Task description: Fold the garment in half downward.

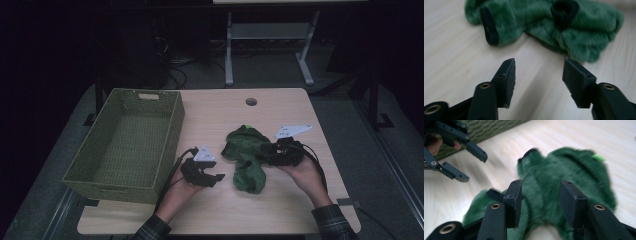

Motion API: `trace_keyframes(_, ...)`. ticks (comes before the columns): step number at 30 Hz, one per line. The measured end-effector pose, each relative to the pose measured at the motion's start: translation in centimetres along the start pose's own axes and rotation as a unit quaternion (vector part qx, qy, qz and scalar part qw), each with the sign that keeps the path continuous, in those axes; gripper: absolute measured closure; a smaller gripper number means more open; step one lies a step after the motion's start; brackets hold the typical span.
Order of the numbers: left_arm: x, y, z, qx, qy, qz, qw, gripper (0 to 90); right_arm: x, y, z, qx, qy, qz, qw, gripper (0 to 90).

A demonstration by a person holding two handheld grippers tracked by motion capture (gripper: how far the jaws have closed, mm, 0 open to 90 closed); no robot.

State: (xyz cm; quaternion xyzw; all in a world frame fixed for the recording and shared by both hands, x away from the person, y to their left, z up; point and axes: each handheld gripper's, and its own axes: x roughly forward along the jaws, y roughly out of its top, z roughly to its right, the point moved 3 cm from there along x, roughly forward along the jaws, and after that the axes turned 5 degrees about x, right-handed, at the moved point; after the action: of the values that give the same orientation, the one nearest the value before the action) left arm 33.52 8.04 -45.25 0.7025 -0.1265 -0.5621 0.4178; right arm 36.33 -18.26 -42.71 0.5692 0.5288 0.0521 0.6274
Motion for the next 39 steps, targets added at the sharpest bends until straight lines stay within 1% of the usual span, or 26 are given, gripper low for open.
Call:
trace_keyframes(1,0.0,0.4,-0.3,0.004,0.000,0.000,1.0000,47.6,-0.1,0.2,0.3,0.005,0.001,0.003,1.0000,54.1)
trace_keyframes(3,0.2,1.2,-0.6,0.001,0.001,0.008,1.0000,50.4,-0.1,0.5,0.9,0.007,-0.010,-0.001,0.9999,55.0)
trace_keyframes(4,0.3,1.6,-0.9,0.002,0.001,0.008,1.0000,51.5,0.0,0.6,1.1,0.004,-0.015,-0.001,0.9999,55.0)
trace_keyframes(5,0.4,2.0,-1.2,0.002,0.003,0.010,0.9999,52.6,-0.1,0.8,1.4,0.012,-0.018,-0.001,0.9998,55.1)
trace_keyframes(6,0.5,2.5,-1.6,0.006,0.006,0.009,0.9999,53.9,-0.1,0.9,1.7,0.013,-0.018,0.008,0.9997,55.3)
trace_keyframes(7,0.6,2.9,-1.8,0.007,0.008,0.009,0.9999,55.0,-0.1,1.0,2.1,0.021,-0.014,0.008,0.9996,55.2)
trace_keyframes(8,0.7,3.3,-2.1,0.007,0.011,0.011,0.9999,56.1,-0.1,1.1,2.4,0.028,-0.020,0.005,0.9994,55.3)
trace_keyframes(9,0.7,3.5,-2.4,0.006,0.012,0.011,0.9999,57.3,-0.1,1.2,2.8,0.027,-0.026,0.005,0.9993,55.5)
trace_keyframes(11,1.0,4.2,-3.2,0.002,0.014,0.012,0.9998,59.6,-0.1,1.4,3.3,0.034,-0.028,0.005,0.9990,55.7)
trace_keyframes(13,1.5,4.8,-4.0,-0.004,0.018,0.017,0.9997,61.6,0.0,1.6,4.0,0.035,-0.033,0.015,0.9987,56.5)
trace_keyframes(14,1.8,5.1,-4.4,-0.006,0.020,0.016,0.9996,62.8,0.2,1.8,4.3,0.038,-0.034,0.009,0.9986,56.3)
trace_keyframes(15,2.1,5.2,-4.7,-0.005,0.023,0.011,0.9997,64.1,0.3,1.9,4.6,0.034,-0.042,0.006,0.9985,56.3)
trace_keyframes(17,2.9,5.6,-5.5,-0.006,0.031,0.006,0.9995,64.4,0.6,2.2,5.2,0.041,-0.048,0.005,0.9980,57.0)
trace_keyframes(19,3.6,5.8,-6.3,-0.010,0.037,0.001,0.9993,64.4,0.9,2.3,5.7,0.041,-0.053,0.015,0.9977,58.8)
trace_keyframes(20,3.9,5.9,-6.7,-0.015,0.038,-0.001,0.9992,64.5,1.2,2.2,6.1,0.045,-0.052,0.012,0.9975,58.7)
trace_keyframes(21,4.3,6.0,-7.1,-0.020,0.040,-0.001,0.9990,64.5,1.5,2.2,6.4,0.046,-0.054,0.002,0.9975,58.3)
trace_keyframes(22,4.6,6.0,-7.4,-0.020,0.043,-0.005,0.9989,64.4,1.9,2.1,6.8,0.049,-0.058,-0.003,0.9971,58.3)
trace_keyframes(24,5.2,6.0,-8.2,-0.022,0.049,-0.006,0.9985,64.4,2.5,2.0,7.3,0.052,-0.055,-0.006,0.9971,58.0)
trace_keyframes(26,6.1,5.8,-9.1,-0.029,0.049,-0.014,0.9983,63.4,3.1,1.8,7.8,0.056,-0.057,-0.015,0.9967,58.0)
trace_keyframes(27,6.5,5.7,-9.5,-0.028,0.049,-0.017,0.9983,62.7,3.6,1.6,8.1,0.055,-0.058,-0.023,0.9965,57.6)
trace_keyframes(28,6.9,5.5,-9.8,-0.034,0.048,-0.017,0.9981,61.8,4.0,1.5,8.3,0.058,-0.058,-0.030,0.9962,57.2)
trace_keyframes(29,7.2,5.4,-10.1,-0.034,0.048,-0.014,0.9982,60.7,4.3,1.4,8.5,0.057,-0.062,-0.034,0.9958,57.2)
trace_keyframes(31,8.0,5.2,-10.4,-0.042,0.041,-0.018,0.9981,60.0,4.9,1.0,8.9,0.059,-0.061,-0.042,0.9955,57.0)
trace_keyframes(33,8.5,5.1,-10.6,-0.042,0.036,-0.023,0.9982,58.7,5.4,0.7,9.1,0.063,-0.062,-0.053,0.9947,56.5)
trace_keyframes(36,9.4,4.9,-10.8,-0.046,0.030,-0.030,0.9980,58.6,6.1,0.2,9.3,0.062,-0.064,-0.068,0.9937,56.7)
trace_keyframes(39,9.9,4.9,-10.9,-0.048,0.025,-0.032,0.9980,60.3,6.4,0.0,9.6,0.064,-0.067,-0.075,0.9928,62.3)
